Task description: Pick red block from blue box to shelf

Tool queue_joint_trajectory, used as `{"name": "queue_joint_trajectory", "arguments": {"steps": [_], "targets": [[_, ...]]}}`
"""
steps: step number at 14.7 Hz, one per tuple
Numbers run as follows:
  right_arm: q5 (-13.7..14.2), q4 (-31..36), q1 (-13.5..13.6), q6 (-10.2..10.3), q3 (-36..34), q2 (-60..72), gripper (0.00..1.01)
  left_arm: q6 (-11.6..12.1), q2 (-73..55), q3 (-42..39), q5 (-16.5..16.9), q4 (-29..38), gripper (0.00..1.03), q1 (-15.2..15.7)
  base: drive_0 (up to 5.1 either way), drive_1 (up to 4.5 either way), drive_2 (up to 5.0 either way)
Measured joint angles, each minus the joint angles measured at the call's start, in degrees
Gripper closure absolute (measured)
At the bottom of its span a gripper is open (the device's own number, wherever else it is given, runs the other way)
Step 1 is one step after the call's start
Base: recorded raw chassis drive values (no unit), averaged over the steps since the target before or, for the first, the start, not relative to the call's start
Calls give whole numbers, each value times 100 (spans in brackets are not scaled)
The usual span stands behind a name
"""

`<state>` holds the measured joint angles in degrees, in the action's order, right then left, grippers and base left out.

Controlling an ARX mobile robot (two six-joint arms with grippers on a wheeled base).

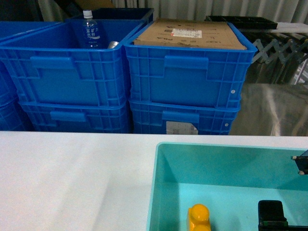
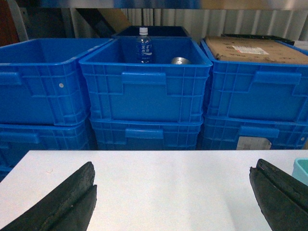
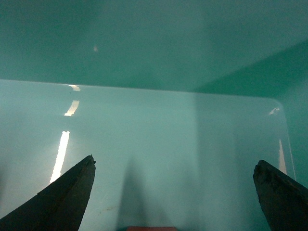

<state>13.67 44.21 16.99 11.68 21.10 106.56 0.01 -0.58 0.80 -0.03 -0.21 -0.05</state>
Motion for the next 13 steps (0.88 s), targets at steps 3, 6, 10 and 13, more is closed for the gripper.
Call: {"name": "queue_joint_trajectory", "arguments": {"steps": [3,6,10,13], "targets": [[-114,136,-13,-79,-127,46,3,0,0,0,0,0,5,0,0,0,0],[-127,197,79,-76,-122,258,3,0,0,0,0,0,5,0,0,0,0],[-79,170,153,-70,181,664,3,0,0,0,0,0,5,0,0,0,0],[107,378,175,0,439,1001,3,0,0,0,0,0,5,0,0,0,0]]}}
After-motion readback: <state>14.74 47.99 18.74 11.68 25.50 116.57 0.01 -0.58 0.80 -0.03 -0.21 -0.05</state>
